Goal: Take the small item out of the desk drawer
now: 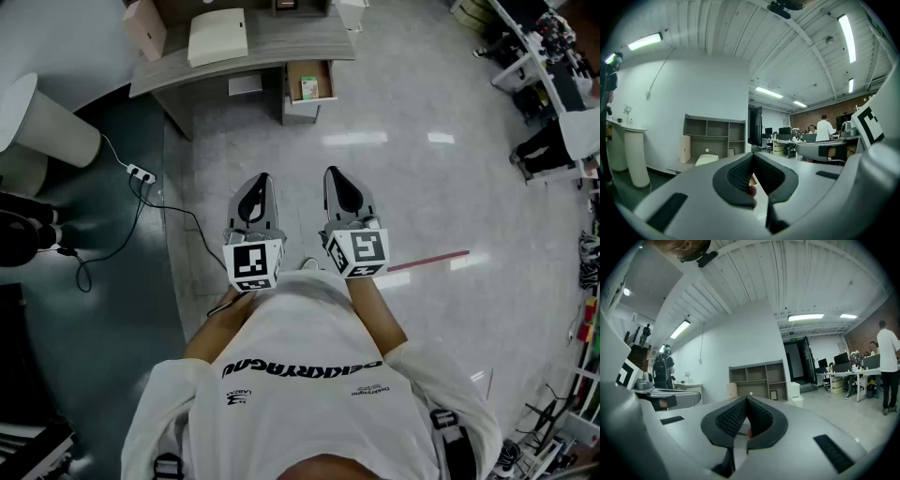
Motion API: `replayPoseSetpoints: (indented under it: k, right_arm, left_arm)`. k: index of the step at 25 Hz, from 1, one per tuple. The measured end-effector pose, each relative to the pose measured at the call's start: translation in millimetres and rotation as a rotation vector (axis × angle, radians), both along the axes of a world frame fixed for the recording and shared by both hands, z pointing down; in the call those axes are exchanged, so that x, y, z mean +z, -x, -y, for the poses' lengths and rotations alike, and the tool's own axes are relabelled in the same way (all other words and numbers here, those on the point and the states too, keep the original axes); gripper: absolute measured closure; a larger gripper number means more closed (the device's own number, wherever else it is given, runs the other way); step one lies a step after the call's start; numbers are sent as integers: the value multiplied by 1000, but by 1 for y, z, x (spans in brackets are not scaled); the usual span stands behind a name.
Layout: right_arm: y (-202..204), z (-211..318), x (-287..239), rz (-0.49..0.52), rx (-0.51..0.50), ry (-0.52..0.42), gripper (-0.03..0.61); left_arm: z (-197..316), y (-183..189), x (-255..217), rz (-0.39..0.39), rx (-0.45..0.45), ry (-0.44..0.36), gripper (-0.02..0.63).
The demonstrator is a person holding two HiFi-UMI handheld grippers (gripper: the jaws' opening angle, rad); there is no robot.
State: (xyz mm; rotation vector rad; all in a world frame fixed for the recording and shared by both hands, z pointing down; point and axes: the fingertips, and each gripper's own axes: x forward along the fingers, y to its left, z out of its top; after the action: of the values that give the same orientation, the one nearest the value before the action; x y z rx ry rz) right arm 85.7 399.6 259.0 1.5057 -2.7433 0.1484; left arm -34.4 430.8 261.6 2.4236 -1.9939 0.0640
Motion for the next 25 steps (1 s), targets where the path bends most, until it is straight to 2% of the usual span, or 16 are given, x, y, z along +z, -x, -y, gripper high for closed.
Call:
replayPoseSetpoints:
  k: [15,25]
  right_arm:
    - [-47,2,8,25,-46,3,548]
    - [-65,21,29,17,-45,53,548]
  left_arm:
    - [0,-61,17,19,-21,40,598]
    - [19,-78,37,6,-20,83,598]
